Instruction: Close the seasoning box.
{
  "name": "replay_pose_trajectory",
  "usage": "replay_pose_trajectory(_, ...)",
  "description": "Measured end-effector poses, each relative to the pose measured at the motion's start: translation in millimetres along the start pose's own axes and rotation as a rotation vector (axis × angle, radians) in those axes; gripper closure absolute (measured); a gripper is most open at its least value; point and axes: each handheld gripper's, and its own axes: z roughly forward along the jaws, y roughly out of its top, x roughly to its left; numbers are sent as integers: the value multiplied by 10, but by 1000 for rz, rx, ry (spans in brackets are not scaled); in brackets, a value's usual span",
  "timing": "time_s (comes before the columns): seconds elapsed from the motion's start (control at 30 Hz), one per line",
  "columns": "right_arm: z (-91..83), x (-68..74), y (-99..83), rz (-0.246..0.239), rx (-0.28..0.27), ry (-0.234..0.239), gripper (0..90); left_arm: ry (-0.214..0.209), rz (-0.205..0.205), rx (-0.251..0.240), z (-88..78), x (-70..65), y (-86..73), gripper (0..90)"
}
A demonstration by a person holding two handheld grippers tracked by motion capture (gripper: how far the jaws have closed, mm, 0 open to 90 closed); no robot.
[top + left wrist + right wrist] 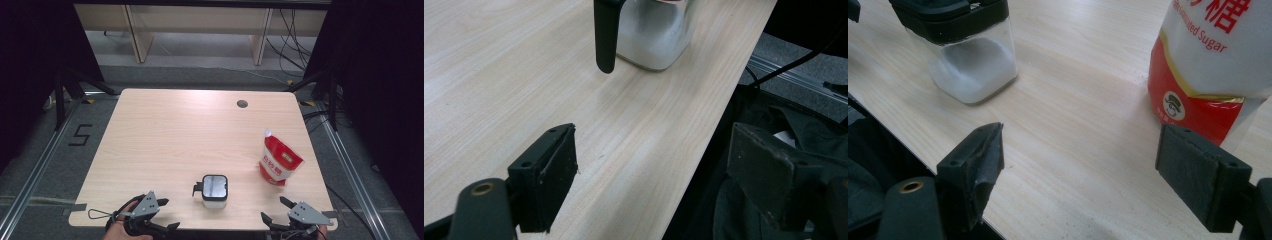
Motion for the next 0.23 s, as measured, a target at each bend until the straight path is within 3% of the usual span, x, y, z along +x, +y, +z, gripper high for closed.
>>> replay_pose_trajectory(0.1,-2,7,0,10,1,0,204,5,-22,2,3,-5,-9,199)
replay_pose_trajectory(0.2,-3,11,-3,15,7,-6,204,18,0,19,-2,20,-7,199)
replay_pose_trajectory(0.23,-3,11,-3,15,7,-6,204,13,-11,12,1,18,-8,198)
